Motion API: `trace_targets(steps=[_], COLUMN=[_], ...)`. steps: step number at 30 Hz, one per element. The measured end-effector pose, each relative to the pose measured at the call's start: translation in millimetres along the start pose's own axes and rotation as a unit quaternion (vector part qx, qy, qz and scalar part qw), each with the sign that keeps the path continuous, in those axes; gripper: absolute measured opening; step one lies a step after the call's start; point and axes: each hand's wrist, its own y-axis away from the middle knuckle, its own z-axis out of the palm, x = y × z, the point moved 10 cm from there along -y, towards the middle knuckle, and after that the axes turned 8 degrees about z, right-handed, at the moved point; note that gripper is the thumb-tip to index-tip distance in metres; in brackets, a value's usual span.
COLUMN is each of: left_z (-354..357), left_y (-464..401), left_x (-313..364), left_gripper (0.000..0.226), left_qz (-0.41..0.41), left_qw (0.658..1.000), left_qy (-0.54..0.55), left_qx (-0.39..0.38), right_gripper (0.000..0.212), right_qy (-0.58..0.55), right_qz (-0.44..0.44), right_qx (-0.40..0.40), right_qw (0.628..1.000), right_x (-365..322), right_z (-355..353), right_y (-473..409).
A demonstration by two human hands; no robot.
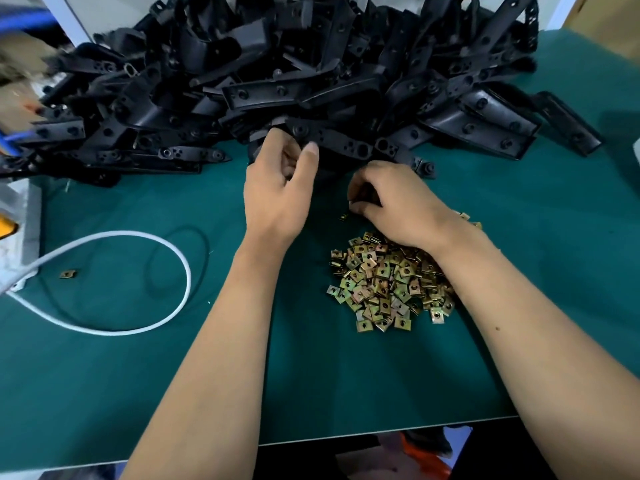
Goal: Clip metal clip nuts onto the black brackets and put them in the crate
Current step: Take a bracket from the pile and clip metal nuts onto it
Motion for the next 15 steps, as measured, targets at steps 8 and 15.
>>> trace_targets(steps=[8,15], left_z=[-6.2,7.0], left_y=[-4.5,-2.7], left_x=[-7.1,-7.9], left_gripper=[0.054,0.025], left_qz=[0.005,0.031], left_qw=[0.997,0.992], left_qy=[-0.071,-0.088], left_qx=[-0.014,-0.09], right_gripper=[0.015,0.02], right_qy=[-0.092,-0.345], right_qz=[0.026,0.112], right_qx=[0.039,0.025], right_qw=[0.995,0.931], right_x=[12.0,32.1], right_z=[-8.7,-5.7], right_y=[-1.0,-2.7])
